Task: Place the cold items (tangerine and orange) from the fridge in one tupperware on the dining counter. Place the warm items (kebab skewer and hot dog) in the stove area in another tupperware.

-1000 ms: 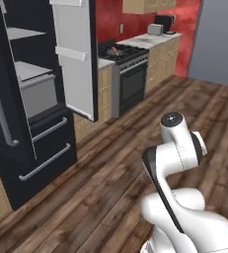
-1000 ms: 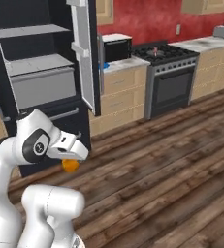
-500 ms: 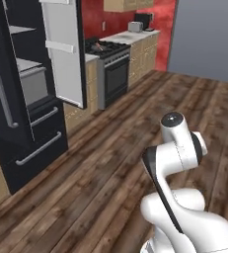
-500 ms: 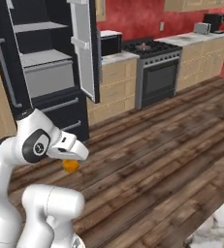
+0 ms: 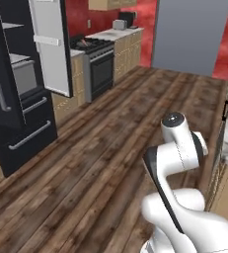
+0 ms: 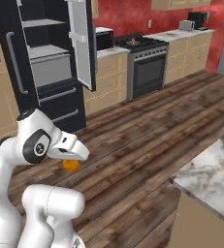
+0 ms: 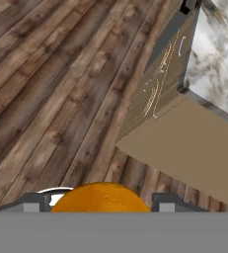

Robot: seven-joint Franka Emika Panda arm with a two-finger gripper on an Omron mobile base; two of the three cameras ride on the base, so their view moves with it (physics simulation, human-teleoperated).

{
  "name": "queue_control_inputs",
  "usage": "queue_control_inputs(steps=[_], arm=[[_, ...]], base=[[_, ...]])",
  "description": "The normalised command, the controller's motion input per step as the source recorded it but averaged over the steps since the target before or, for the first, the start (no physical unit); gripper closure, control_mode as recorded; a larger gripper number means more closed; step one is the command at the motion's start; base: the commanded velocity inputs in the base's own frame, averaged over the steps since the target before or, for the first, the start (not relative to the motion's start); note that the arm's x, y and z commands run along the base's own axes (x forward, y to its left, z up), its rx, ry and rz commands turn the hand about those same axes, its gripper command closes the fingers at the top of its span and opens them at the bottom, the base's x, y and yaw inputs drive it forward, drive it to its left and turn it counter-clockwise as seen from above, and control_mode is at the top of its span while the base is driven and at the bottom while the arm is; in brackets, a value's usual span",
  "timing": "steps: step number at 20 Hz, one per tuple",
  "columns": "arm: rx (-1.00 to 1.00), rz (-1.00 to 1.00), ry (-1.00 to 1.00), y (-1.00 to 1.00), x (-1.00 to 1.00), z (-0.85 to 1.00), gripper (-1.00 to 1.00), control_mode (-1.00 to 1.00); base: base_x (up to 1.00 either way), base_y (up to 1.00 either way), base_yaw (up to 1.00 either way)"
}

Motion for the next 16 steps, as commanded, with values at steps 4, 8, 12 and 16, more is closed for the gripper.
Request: queue_control_inputs(steps=[4, 8, 12, 16], arm=[[0.00, 0.00, 0.00, 0.00, 0.00, 0.00, 1.00, 1.00], [0.00, 0.00, 0.00, 0.00, 0.00, 0.00, 1.00, 1.00], [0.00, 0.00, 0.00, 0.00, 0.00, 0.00, 1.00, 1.00], [0.00, 0.00, 0.00, 0.00, 0.00, 0.00, 1.00, 1.00]], base=[[-0.75, -0.31, -0.16], [-0.43, -0.95, -0.07], [-0.22, -1.00, -0.02], [-0.12, -1.00, 0.00]])
